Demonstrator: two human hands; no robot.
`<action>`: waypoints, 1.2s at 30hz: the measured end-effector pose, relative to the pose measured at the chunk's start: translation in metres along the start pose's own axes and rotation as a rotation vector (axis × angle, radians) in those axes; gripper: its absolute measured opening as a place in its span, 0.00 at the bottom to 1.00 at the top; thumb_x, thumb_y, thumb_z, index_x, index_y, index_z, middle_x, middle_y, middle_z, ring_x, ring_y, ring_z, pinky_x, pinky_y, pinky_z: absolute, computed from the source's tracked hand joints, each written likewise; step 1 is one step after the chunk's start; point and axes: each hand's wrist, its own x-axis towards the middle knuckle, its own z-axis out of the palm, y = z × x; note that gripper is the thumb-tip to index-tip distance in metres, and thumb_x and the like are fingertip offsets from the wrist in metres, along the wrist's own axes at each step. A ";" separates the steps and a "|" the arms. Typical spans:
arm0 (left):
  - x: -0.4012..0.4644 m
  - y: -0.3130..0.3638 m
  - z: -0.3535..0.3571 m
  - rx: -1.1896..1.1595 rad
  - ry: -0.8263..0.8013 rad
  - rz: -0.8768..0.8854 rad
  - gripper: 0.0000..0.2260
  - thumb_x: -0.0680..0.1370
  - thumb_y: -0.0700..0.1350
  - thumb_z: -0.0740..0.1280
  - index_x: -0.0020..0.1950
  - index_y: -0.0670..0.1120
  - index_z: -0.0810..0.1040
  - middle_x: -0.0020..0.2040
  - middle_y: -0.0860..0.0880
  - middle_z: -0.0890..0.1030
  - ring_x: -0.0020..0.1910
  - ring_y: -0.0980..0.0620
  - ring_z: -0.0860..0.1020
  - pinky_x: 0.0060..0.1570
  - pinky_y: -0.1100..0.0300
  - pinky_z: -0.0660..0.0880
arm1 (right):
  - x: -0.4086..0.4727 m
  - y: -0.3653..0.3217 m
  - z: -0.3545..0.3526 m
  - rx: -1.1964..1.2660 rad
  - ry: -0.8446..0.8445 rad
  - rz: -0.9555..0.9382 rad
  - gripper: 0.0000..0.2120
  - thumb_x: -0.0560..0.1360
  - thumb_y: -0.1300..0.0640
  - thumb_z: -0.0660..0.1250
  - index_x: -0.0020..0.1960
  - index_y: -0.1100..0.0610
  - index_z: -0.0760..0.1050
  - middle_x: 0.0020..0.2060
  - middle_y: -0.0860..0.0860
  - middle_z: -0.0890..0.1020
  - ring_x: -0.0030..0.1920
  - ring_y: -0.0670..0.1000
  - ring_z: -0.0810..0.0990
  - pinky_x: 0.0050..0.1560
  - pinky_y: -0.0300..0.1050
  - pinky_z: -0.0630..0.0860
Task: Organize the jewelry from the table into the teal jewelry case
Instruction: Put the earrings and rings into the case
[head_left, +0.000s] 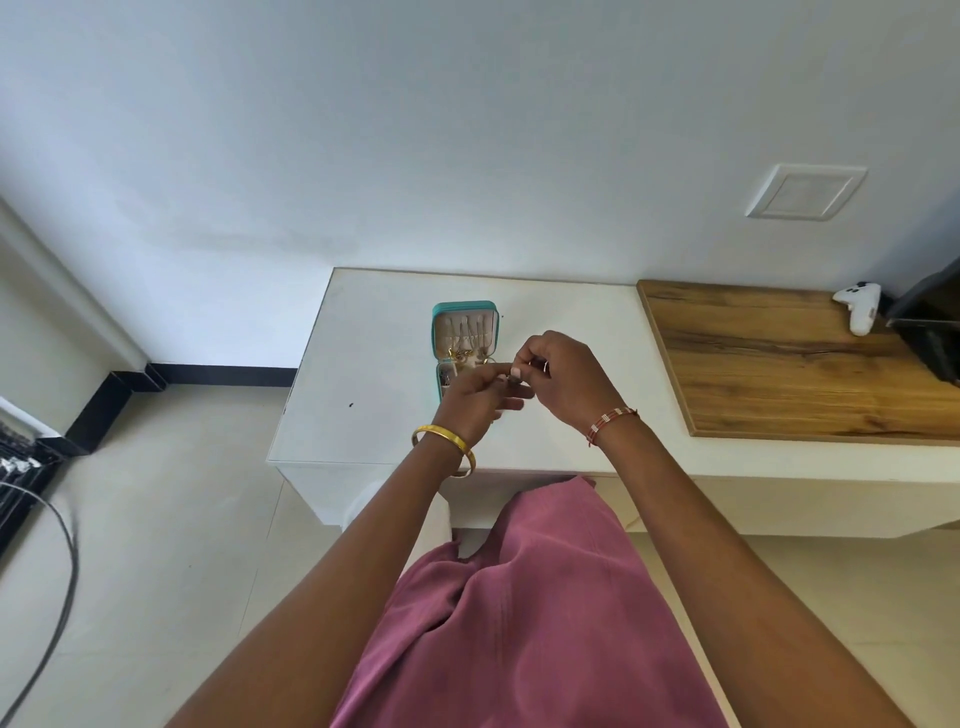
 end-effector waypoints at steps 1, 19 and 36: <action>0.002 -0.001 0.000 -0.031 -0.015 -0.023 0.13 0.80 0.36 0.53 0.59 0.37 0.74 0.42 0.47 0.79 0.32 0.63 0.79 0.37 0.68 0.73 | 0.003 0.002 0.001 0.003 0.002 0.003 0.06 0.75 0.62 0.64 0.48 0.63 0.78 0.44 0.55 0.76 0.43 0.50 0.71 0.43 0.38 0.64; 0.077 -0.049 0.015 -0.308 0.005 -0.357 0.10 0.81 0.39 0.55 0.53 0.46 0.75 0.33 0.51 0.80 0.32 0.56 0.77 0.38 0.61 0.71 | 0.069 0.105 0.050 0.227 0.132 0.423 0.05 0.73 0.64 0.65 0.44 0.64 0.80 0.42 0.58 0.83 0.40 0.51 0.75 0.40 0.37 0.68; 0.106 -0.079 0.026 -0.353 0.108 -0.485 0.09 0.80 0.37 0.57 0.54 0.46 0.74 0.41 0.49 0.81 0.38 0.52 0.77 0.40 0.60 0.73 | 0.100 0.152 0.110 -0.243 -0.054 0.392 0.09 0.76 0.61 0.62 0.52 0.65 0.75 0.50 0.62 0.78 0.53 0.61 0.76 0.48 0.48 0.71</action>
